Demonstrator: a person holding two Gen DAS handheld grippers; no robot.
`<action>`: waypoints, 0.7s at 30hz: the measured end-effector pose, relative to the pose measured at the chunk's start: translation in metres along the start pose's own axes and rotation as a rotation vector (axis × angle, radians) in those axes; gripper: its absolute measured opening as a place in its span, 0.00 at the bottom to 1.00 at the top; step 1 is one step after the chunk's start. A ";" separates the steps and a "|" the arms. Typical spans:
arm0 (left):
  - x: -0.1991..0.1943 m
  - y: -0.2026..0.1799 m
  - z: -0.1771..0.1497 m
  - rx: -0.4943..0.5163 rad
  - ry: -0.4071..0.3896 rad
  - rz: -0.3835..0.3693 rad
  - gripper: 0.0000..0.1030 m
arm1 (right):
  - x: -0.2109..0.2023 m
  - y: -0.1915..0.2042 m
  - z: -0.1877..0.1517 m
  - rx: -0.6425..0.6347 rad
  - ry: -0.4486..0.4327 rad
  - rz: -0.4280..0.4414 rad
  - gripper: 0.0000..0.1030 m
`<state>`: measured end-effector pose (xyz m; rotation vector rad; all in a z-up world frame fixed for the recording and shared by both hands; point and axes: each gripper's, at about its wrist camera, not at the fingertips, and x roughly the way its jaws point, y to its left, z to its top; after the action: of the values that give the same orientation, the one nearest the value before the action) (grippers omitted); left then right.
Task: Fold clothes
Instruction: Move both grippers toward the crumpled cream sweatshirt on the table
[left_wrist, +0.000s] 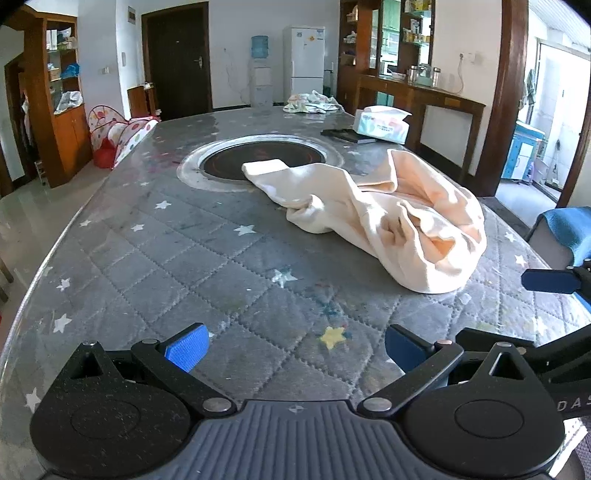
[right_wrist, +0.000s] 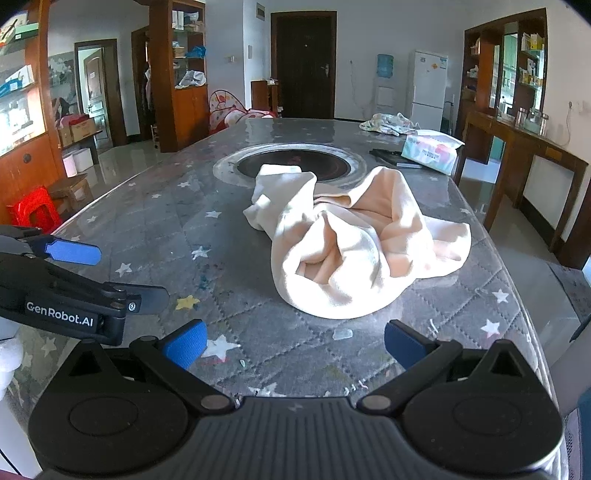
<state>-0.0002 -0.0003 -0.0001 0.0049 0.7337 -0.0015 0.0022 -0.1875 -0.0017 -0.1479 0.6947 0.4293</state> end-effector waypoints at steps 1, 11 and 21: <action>0.000 -0.001 0.000 -0.001 0.002 0.001 1.00 | 0.000 -0.001 0.000 0.002 0.001 -0.001 1.00; -0.003 -0.001 -0.002 -0.025 0.026 -0.002 1.00 | 0.001 -0.005 -0.009 0.097 0.036 -0.093 1.00; -0.002 0.002 -0.001 -0.042 0.028 0.002 1.00 | -0.006 -0.011 -0.014 0.187 0.026 -0.147 1.00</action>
<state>-0.0019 0.0022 0.0008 -0.0344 0.7616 0.0160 -0.0053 -0.2030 -0.0082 -0.0276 0.7403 0.2206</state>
